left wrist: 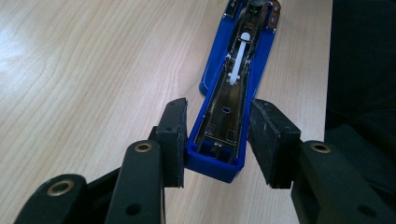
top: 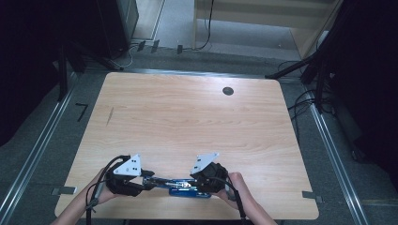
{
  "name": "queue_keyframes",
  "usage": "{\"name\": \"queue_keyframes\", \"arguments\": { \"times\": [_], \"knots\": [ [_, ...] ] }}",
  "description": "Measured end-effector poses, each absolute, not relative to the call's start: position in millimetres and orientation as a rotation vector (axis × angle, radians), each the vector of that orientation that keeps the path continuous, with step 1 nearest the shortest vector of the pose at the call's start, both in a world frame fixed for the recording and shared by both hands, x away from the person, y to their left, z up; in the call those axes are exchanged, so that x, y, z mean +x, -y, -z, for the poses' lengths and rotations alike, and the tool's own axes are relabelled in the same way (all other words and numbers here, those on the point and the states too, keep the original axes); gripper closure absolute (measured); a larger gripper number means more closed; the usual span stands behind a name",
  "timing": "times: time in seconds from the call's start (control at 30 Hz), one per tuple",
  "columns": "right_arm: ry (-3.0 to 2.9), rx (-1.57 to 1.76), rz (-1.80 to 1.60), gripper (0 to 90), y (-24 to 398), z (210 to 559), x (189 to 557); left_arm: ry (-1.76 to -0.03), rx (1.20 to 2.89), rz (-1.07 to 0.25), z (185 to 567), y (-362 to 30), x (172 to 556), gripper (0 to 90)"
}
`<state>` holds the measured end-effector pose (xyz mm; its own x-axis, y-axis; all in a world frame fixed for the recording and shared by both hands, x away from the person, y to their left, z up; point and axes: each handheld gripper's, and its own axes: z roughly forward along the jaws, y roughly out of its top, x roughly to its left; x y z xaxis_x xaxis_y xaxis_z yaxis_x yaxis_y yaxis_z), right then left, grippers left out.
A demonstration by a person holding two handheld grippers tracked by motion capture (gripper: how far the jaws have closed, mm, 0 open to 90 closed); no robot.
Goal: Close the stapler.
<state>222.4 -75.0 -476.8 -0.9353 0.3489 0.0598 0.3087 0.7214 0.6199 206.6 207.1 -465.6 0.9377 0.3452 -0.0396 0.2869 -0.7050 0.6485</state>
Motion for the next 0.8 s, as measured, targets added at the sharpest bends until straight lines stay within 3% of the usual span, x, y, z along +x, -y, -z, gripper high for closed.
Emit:
{"name": "queue_keyframes", "arguments": {
  "times": [0.17,0.8],
  "knots": [
    [-2.864,0.473,-1.034,86.5,62.9,473.8,213.9,-0.442,2.396,-0.122,463.5,-205.7,206.4,59.2],
    [-2.868,0.399,-1.022,90.0,25.5,486.1,208.2,-0.430,2.400,-0.122,462.2,-202.7,207.0,56.2]
  ]
}}
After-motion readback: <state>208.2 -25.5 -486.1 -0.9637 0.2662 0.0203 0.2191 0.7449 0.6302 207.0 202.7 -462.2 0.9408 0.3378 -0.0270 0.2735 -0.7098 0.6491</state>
